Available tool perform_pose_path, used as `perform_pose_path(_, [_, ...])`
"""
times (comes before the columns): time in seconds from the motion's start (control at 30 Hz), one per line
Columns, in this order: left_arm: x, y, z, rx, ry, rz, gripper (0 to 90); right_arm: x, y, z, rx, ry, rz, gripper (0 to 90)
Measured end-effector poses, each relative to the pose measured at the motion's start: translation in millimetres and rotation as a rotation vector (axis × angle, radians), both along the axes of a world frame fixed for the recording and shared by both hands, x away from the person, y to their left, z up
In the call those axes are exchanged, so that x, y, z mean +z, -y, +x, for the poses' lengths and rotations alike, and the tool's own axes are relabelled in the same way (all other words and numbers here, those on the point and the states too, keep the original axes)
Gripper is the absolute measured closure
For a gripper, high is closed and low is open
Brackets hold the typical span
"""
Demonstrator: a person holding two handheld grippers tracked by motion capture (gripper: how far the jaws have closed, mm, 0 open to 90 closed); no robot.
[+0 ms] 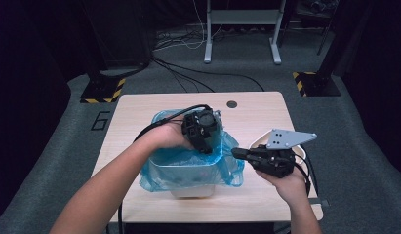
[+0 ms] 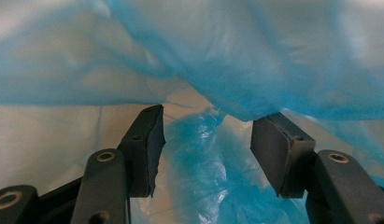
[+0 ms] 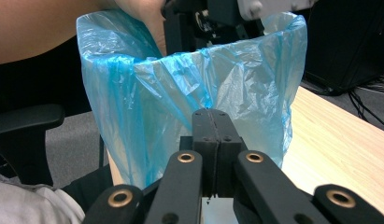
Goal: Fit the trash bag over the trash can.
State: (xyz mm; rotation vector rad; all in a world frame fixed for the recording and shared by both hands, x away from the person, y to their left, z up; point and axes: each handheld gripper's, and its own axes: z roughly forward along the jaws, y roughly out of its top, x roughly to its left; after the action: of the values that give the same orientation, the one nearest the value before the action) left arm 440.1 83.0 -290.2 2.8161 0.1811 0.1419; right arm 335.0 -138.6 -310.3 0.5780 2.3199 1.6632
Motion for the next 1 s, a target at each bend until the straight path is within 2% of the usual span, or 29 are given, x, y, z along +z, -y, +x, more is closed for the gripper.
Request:
perform_pose_path(0.13, [7.4,-2.0,-3.1,-0.009,0.017,-0.028,44.2,0.3,0.6,-0.5,0.001,0.001,0.004,89.9])
perform_pose_path(0.33, [34.5,-15.5,-14.3,-0.004,0.072,-0.095,43.5,2.5,0.9,-2.3,-0.008,0.001,0.016,80.0])
perform_pose_path(0.4, [43.9,-24.1,-19.3,0.000,0.091,-0.126,43.5,3.8,0.9,-3.5,-0.011,0.006,0.017,77.3])
perform_pose_path(0.53, [58.3,-50.1,-28.5,0.013,0.101,-0.217,43.8,6.4,1.1,-4.5,-0.015,0.012,0.016,73.4])
perform_pose_path(0.63, [60.9,-72.9,-33.8,0.023,0.088,-0.300,43.8,9.7,2.5,-5.2,-0.023,0.014,0.024,70.7])
perform_pose_path(0.77, [62.1,-97.5,-38.4,0.048,0.094,-0.392,45.1,14.1,3.4,-6.1,-0.029,0.022,0.035,70.0])
perform_pose_path(0.93, [57.0,-118.9,-44.8,0.064,0.113,-0.472,45.6,14.8,2.7,-4.7,-0.034,0.021,0.026,68.8])
perform_pose_path(1.0, [56.1,-126.3,-46.2,0.066,0.108,-0.507,45.5,14.3,2.3,-3.9,-0.036,0.011,0.024,68.2])
